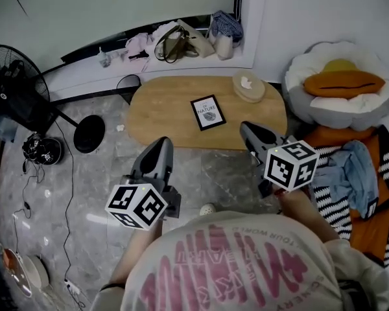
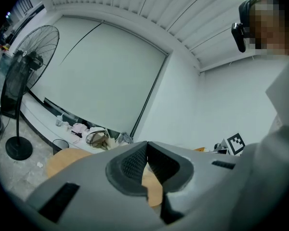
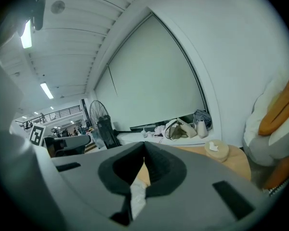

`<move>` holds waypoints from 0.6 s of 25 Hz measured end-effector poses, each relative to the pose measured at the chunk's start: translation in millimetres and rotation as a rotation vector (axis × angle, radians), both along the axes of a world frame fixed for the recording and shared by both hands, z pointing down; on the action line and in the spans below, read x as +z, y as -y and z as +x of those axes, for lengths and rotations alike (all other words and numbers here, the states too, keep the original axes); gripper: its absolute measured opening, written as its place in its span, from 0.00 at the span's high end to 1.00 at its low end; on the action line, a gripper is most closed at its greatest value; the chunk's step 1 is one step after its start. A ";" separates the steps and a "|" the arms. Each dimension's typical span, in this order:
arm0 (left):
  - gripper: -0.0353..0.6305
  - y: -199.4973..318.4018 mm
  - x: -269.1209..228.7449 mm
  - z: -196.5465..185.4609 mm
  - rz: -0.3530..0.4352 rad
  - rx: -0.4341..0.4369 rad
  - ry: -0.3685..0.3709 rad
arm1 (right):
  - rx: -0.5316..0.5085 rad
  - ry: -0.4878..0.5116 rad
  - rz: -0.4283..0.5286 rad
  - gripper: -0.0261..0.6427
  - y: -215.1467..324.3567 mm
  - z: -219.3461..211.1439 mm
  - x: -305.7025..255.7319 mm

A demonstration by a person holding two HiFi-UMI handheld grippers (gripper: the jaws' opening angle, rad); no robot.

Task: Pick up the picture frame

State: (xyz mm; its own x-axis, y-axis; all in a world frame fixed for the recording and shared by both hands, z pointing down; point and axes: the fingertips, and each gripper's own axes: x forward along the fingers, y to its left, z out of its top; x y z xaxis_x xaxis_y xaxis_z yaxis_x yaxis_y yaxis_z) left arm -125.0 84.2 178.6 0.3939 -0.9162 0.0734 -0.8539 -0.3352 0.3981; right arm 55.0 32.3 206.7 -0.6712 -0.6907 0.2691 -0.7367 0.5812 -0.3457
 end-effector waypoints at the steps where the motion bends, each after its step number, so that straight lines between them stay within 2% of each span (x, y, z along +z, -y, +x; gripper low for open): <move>1: 0.94 7.8 -1.4 -5.6 0.007 0.002 0.001 | 0.003 -0.002 0.011 0.95 6.8 -4.7 -1.6; 9: 0.94 46.1 7.3 -36.1 -0.006 0.020 0.010 | 0.034 0.000 0.011 0.95 46.9 -27.6 8.2; 15: 0.94 58.2 36.2 -41.2 -0.077 0.020 -0.006 | 0.034 -0.008 -0.047 0.95 60.5 -32.4 34.9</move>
State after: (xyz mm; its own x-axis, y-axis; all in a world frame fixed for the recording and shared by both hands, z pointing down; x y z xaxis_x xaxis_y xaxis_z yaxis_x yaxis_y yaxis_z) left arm -166.2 26.0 214.8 0.4127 -0.8999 0.1412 -0.8448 -0.3202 0.4286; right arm 22.6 -28.2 241.6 -0.6448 -0.6998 0.3073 -0.7589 0.5386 -0.3660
